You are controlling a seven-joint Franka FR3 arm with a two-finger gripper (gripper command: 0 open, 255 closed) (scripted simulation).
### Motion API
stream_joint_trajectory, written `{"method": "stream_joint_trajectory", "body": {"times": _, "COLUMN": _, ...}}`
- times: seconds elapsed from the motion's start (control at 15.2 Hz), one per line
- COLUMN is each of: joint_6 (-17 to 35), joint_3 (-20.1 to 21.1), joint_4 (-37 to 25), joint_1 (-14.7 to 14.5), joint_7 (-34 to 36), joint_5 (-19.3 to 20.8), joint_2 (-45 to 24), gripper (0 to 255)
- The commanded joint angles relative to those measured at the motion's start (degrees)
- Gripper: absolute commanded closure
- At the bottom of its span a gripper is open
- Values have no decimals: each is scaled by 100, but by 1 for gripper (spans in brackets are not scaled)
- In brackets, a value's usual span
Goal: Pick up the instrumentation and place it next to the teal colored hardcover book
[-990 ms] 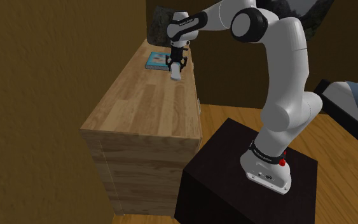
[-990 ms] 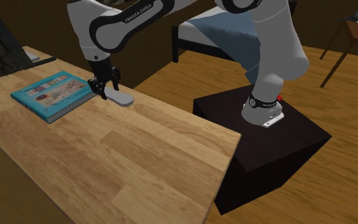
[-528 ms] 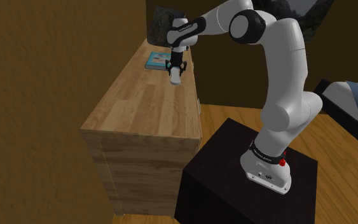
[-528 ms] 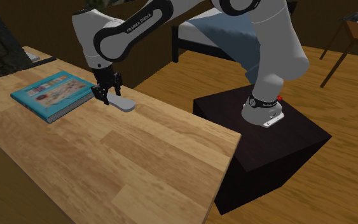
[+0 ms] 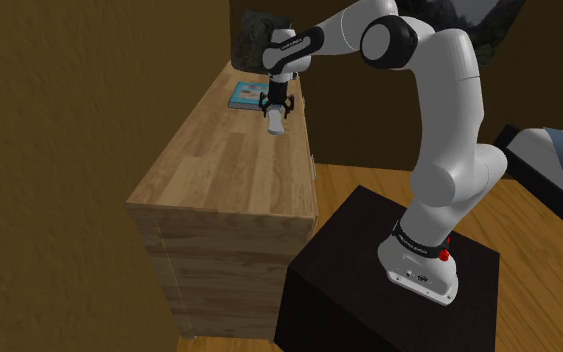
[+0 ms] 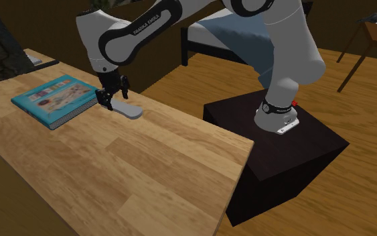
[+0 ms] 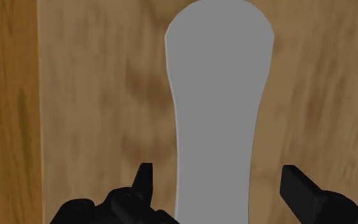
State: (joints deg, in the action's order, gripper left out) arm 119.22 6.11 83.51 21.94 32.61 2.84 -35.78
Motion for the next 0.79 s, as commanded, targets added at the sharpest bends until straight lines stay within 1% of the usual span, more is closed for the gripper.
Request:
{"method": "stream_joint_trajectory", "body": {"times": 0.0, "joint_6": 0, "joint_3": 0, "joint_4": 0, "joint_1": 0, "joint_7": 0, "joint_5": 0, "joint_2": 0, "gripper": 0}}
{"method": "stream_joint_trajectory", "body": {"times": 0.13, "joint_6": 0, "joint_3": 0, "joint_4": 0, "joint_1": 0, "joint_7": 0, "joint_5": 0, "joint_2": 0, "gripper": 0}}
{"method": "stream_joint_trajectory", "body": {"times": 0.4, "joint_6": -582, "joint_3": 17, "joint_4": -320, "joint_1": 11, "joint_7": -18, "joint_5": -29, "joint_2": 263, "gripper": 0}}
{"method": "stream_joint_trajectory", "body": {"times": 0.73, "joint_6": -582, "joint_3": 17, "joint_4": -320, "joint_1": 11, "joint_7": -18, "joint_5": -29, "joint_2": 263, "gripper": 0}}
